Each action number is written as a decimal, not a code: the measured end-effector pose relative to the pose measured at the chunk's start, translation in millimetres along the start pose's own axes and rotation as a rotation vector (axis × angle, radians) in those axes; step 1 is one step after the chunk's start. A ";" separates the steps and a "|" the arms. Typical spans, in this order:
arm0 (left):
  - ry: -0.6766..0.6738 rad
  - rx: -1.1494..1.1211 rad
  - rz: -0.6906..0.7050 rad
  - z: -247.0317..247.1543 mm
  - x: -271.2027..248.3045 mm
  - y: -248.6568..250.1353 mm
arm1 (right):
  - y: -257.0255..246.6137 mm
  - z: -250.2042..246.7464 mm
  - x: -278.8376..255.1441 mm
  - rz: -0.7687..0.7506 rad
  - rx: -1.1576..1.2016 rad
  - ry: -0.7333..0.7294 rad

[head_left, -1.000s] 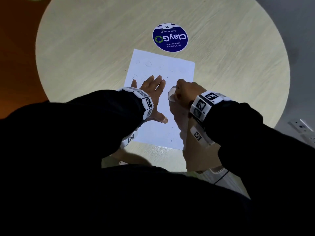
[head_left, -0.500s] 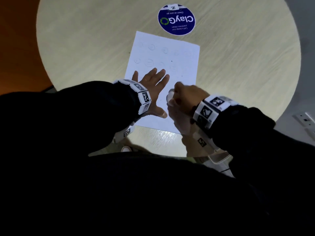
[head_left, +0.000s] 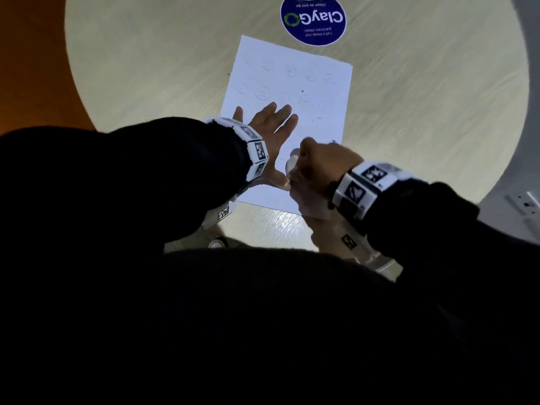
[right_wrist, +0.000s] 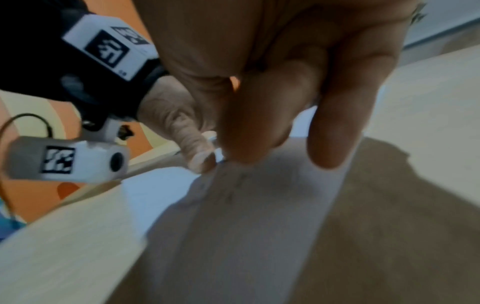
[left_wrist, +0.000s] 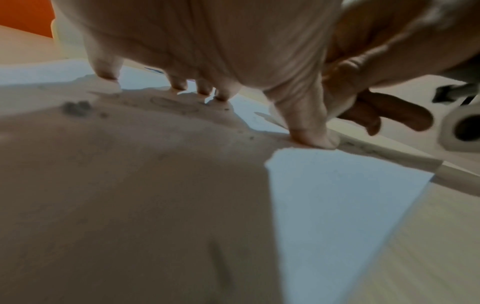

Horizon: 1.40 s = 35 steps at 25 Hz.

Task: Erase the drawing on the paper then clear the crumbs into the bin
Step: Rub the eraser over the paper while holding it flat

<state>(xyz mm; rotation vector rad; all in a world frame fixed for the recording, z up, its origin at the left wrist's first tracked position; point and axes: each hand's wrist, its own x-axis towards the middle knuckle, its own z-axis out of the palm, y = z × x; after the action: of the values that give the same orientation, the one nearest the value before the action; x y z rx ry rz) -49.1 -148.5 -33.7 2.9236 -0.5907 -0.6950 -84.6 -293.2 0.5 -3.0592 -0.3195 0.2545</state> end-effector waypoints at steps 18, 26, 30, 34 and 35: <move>-0.029 0.008 -0.006 -3.1 2.3 -0.6 | 18.4 -16.4 9.3 -0.039 0.049 -0.369; -0.023 0.005 -0.009 -2.8 3.1 -1.1 | 19.5 -19.5 9.0 -0.018 0.051 -0.397; -0.047 0.009 -0.014 -6.4 4.4 1.5 | 18.5 -29.6 41.5 0.071 0.143 -0.225; -0.039 0.009 -0.020 -5.7 2.9 -0.3 | 18.4 -21.3 12.9 0.004 0.061 -0.378; -0.039 0.007 -0.017 -5.2 2.4 0.1 | 20.3 -18.9 5.1 -0.009 0.066 -0.405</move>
<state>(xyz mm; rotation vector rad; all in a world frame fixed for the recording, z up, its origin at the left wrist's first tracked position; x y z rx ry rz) -44.9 -149.6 -30.1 2.9312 -0.5732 -0.7552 -72.4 -312.7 16.8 -2.9181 -0.3335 0.8689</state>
